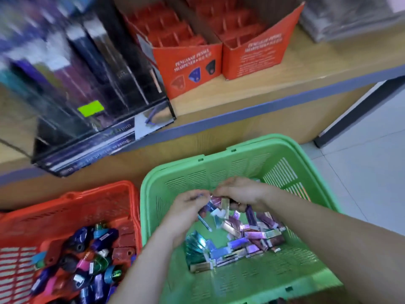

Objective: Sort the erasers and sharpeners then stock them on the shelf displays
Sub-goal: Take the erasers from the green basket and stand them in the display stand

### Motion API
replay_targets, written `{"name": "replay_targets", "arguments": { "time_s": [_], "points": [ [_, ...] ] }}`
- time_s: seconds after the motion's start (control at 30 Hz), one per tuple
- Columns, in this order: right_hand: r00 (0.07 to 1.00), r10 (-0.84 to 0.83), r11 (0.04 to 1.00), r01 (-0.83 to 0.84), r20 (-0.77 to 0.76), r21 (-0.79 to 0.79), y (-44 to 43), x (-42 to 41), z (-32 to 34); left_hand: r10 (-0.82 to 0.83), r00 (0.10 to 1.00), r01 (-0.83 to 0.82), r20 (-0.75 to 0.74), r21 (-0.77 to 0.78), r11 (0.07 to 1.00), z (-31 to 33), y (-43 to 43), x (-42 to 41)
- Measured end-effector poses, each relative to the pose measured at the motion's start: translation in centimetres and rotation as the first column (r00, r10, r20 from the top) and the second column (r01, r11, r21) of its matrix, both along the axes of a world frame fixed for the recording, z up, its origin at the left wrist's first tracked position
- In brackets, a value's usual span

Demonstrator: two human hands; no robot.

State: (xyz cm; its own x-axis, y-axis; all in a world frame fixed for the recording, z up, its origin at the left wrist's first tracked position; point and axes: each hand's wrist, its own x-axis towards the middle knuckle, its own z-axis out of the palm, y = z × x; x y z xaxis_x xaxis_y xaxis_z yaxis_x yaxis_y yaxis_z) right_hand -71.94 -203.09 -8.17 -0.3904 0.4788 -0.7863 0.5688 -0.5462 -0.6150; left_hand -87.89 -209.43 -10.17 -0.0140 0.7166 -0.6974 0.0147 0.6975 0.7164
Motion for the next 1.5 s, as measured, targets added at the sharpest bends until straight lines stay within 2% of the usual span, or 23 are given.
{"name": "replay_targets", "arguments": {
  "time_s": [0.07,0.2,0.3,0.4,0.47,0.57,0.63,0.7,0.77,0.9,0.93,0.97,1.03,1.1,1.13,1.17,1.2,1.27,1.43,1.5],
  "points": [
    [1.0,-0.004,0.997,0.005,-0.008,0.081,-0.5,-0.7,2.1,0.03,0.999,-0.031,0.021,0.057,0.998,1.9,-0.4,-0.1],
    [0.949,-0.296,0.938,0.311,-0.112,0.157,-1.5,-2.0,5.4,0.178,0.983,-0.184,0.054,0.141,0.973,6.4,-0.9,0.6],
    [0.789,-0.545,0.814,0.579,-0.284,0.045,-2.4,-3.1,7.8,0.279,0.946,-0.305,0.164,0.162,0.938,9.8,-1.2,1.2],
    [0.567,-0.729,0.661,0.73,-0.383,-0.176,-3.2,-3.7,10.1,0.246,0.953,-0.279,0.176,0.195,0.94,12.1,-2.2,1.6],
    [0.509,-0.759,0.615,0.766,-0.406,-0.189,-3.6,-3.8,11.6,0.202,0.96,-0.238,0.194,0.187,0.953,13.3,-3.1,1.5],
    [0.476,-0.754,0.569,0.817,-0.452,-0.089,-3.8,-3.8,13.4,0.112,0.98,-0.136,0.165,0.142,0.98,14.7,-4.3,0.5],
    [0.479,-0.728,0.568,0.822,-0.49,-0.042,-4.0,-3.8,14.4,0.009,0.99,-0.024,0.139,0.111,0.994,15.4,-4.9,0.1],
    [0.495,-0.697,0.588,0.809,-0.518,-0.018,-4.2,-4.1,15.3,-0.001,0.99,-0.017,0.144,0.123,0.992,15.9,-5.1,0.0],
    [0.441,-0.72,0.573,0.813,-0.537,-0.1,-4.2,-4.0,16.1,0.042,0.99,-0.065,0.135,0.175,0.982,16.3,-5.2,-0.2],
    [0.062,-0.847,0.384,0.758,-0.529,-0.528,-2.7,-2.0,17.6,0.069,0.996,-0.047,-0.052,0.332,0.942,17.6,-5.5,-1.9],
    [0.054,-0.848,0.384,0.748,-0.527,-0.541,-2.3,-1.5,17.8,0.096,0.991,-0.053,-0.097,0.376,0.925,17.9,-5.5,-2.5],
    [0.13,-0.836,0.434,0.751,-0.533,-0.498,-2.1,-1.2,18.1,0.126,0.984,-0.063,-0.126,0.419,0.906,18.3,-5.5,-2.9],
    [0.459,-0.709,0.661,0.697,-0.536,-0.277,-2.5,-1.0,18.6,0.178,0.974,-0.085,-0.14,0.501,0.861,19.2,-5.2,-3.1],
    [0.79,-0.428,0.889,0.455,-0.439,-0.047,-3.6,-1.4,19.1,0.21,0.965,-0.087,-0.159,0.561,0.823,19.8,-4.7,-2.7],
    [0.895,-0.257,0.957,0.289,-0.365,0.035,-4.2,-1.6,19.5,0.211,0.961,-0.069,-0.179,0.583,0.809,20.1,-4.4,-2.3],
    [0.945,-0.097,0.987,0.133,-0.312,0.094,-4.6,-1.9,20.0,0.206,0.96,-0.052,-0.189,0.603,0.796,20.3,-4.1,-1.9],
    [0.954,0.027,0.992,0.011,-0.3,0.126,-4.9,-2.2,20.5,0.211,0.959,-0.051,-0.187,0.62,0.783,20.6,-3.9,-1.5],
    [0.918,0.151,0.984,-0.103,-0.367,0.149,-4.9,-2.5,21.5,0.256,0.949,-0.082,-0.183,0.642,0.762,20.9,-3.5,-1.1],
    [0.883,0.296,0.939,-0.199,-0.365,0.28,-3.7,-2.6,22.7,0.295,0.949,-0.145,-0.107,0.685,0.714,21.5,-2.9,-0.9],
    [0.893,0.276,0.94,-0.174,-0.356,0.294,-3.3,-2.5,22.9,0.369,0.928,-0.233,-0.051,0.694,0.681,21.8,-2.5,-1.4]
  ]
}}
